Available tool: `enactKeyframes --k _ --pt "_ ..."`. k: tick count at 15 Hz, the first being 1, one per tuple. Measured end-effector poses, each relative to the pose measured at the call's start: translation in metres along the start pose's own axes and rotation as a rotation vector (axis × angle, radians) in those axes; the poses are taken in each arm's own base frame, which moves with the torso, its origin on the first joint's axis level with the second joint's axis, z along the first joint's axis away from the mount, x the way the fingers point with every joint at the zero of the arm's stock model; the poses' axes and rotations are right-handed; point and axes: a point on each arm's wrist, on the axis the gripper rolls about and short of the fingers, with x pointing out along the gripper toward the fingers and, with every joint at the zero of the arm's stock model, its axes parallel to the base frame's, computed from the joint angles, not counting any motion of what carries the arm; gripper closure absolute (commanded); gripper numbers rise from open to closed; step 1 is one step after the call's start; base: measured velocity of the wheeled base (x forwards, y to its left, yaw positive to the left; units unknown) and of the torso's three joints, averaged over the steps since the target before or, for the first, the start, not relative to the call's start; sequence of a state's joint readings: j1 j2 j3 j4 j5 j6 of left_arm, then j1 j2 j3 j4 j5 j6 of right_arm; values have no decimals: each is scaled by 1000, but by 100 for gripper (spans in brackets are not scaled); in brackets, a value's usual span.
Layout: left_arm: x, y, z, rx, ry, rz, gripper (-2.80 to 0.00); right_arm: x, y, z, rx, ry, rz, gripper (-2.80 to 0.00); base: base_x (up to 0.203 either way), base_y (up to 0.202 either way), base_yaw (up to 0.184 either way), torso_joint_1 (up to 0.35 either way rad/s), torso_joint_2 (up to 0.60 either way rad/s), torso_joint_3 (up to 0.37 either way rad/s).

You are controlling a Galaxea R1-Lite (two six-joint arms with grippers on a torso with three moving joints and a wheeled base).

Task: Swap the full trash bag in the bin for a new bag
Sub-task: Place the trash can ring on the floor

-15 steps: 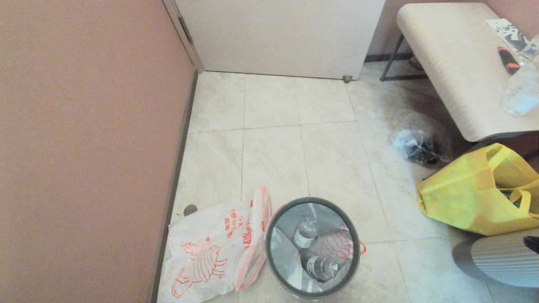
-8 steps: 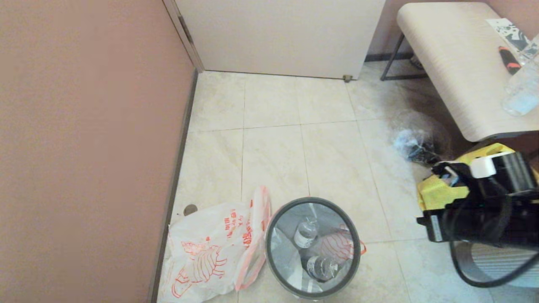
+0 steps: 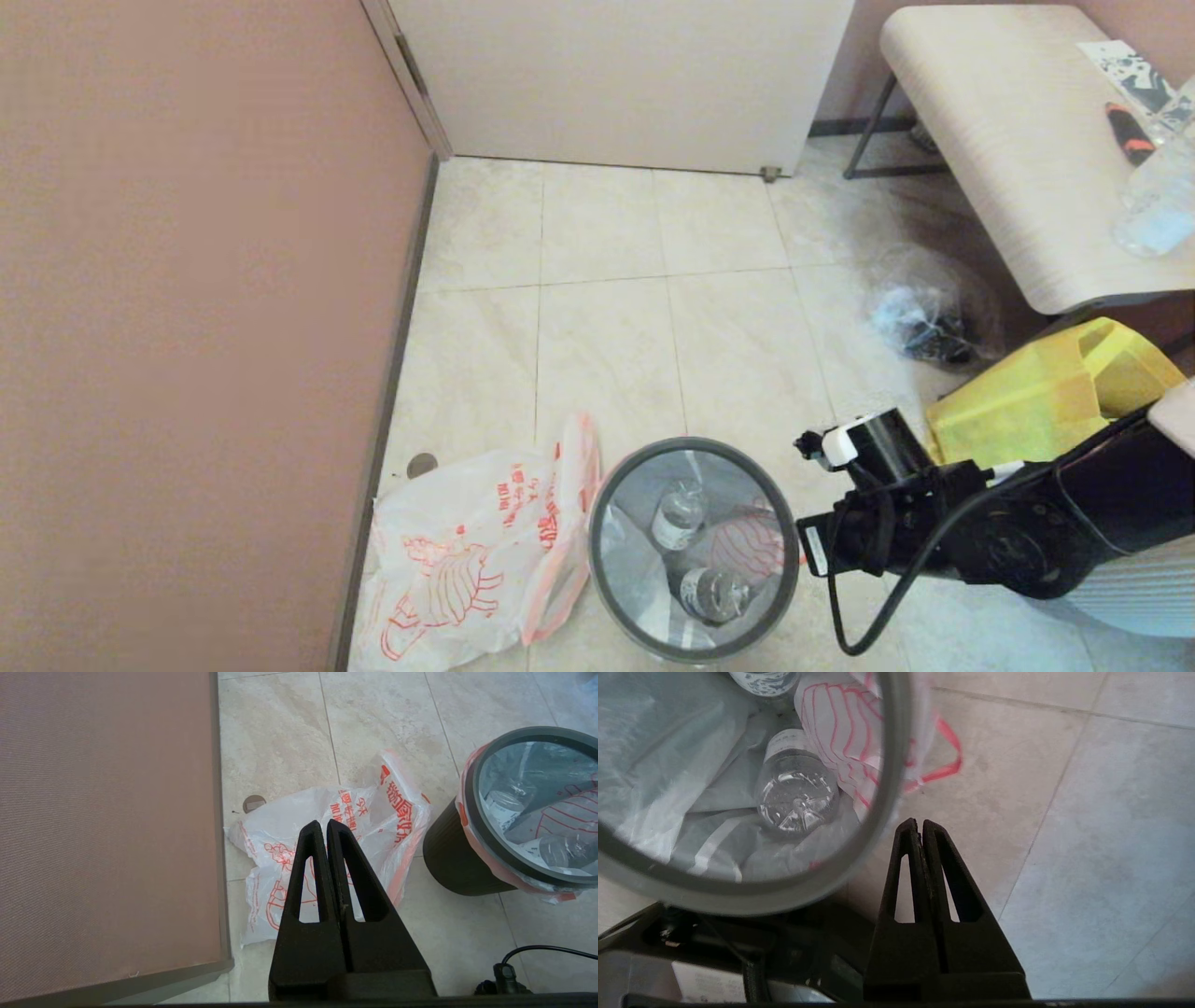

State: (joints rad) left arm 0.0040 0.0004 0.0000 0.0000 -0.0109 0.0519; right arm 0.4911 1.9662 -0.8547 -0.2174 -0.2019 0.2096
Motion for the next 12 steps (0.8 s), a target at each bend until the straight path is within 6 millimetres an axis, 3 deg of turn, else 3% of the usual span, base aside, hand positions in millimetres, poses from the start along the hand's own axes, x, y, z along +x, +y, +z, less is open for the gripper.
enactKeyframes --k 9,10,12 --pt "0 0 0 0 0 0 0 31 14 11 -5 6 3 -280 0 0 0 0 0 0" --pt "0 0 0 0 0 0 0 35 14 13 -3 3 1 0 0 0 0 0 0 0" --pt "0 0 0 0 0 0 0 43 15 17 1 0 -2 0 0 0 0 0 0 0"
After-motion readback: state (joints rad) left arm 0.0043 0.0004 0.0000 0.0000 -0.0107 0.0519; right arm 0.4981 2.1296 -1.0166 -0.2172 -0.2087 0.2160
